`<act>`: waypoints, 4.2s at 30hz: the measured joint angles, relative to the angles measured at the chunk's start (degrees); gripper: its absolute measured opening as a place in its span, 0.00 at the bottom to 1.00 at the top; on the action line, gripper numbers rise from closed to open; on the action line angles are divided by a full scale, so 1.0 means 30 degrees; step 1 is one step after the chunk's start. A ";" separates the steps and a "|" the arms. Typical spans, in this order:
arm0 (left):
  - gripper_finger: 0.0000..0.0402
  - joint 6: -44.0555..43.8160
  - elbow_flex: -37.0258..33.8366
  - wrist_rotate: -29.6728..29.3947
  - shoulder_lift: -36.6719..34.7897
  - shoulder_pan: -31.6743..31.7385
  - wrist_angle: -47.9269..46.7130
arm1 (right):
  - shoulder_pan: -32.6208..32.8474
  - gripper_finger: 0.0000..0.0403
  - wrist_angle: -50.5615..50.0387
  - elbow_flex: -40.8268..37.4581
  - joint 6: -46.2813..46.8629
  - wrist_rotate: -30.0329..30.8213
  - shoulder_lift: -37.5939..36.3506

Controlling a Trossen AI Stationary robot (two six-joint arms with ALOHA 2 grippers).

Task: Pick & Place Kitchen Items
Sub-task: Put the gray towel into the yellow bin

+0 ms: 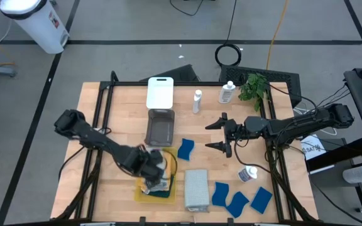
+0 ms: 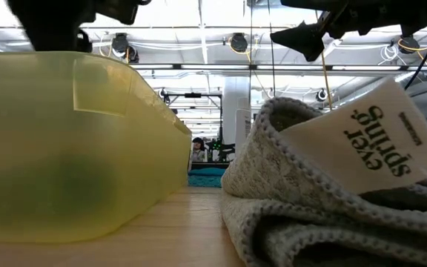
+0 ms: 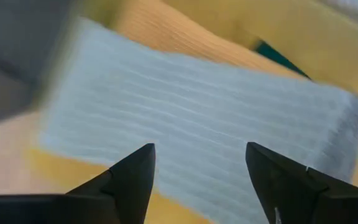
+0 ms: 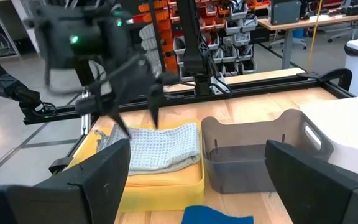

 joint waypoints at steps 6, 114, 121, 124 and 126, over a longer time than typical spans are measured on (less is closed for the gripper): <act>0.58 0.2223 -0.0016 0.2154 0.1309 -0.0777 0.2880 | 0.0000 0.83 0.0011 0.0000 0.0003 -0.0007 0.0000; 0.52 1.5105 -1.8492 -0.6857 -2.7395 0.5005 1.6170 | 0.2820 0.00 -1.5048 0.8291 -0.0710 0.3097 1.2643; 0.52 1.5207 -1.8492 -0.6931 -2.7388 0.5005 1.6197 | 0.3991 0.00 -1.4856 0.8259 -0.3370 0.0520 1.1856; 0.52 1.5207 -1.8492 -0.6988 -2.7388 0.5005 1.6197 | 0.4367 0.00 -1.3863 0.7938 -0.5260 0.0468 1.2735; 0.52 1.5162 -1.8492 -0.7008 -2.7395 0.5005 1.6204 | 0.4350 0.00 -1.3489 0.7828 -0.6441 0.0411 1.3442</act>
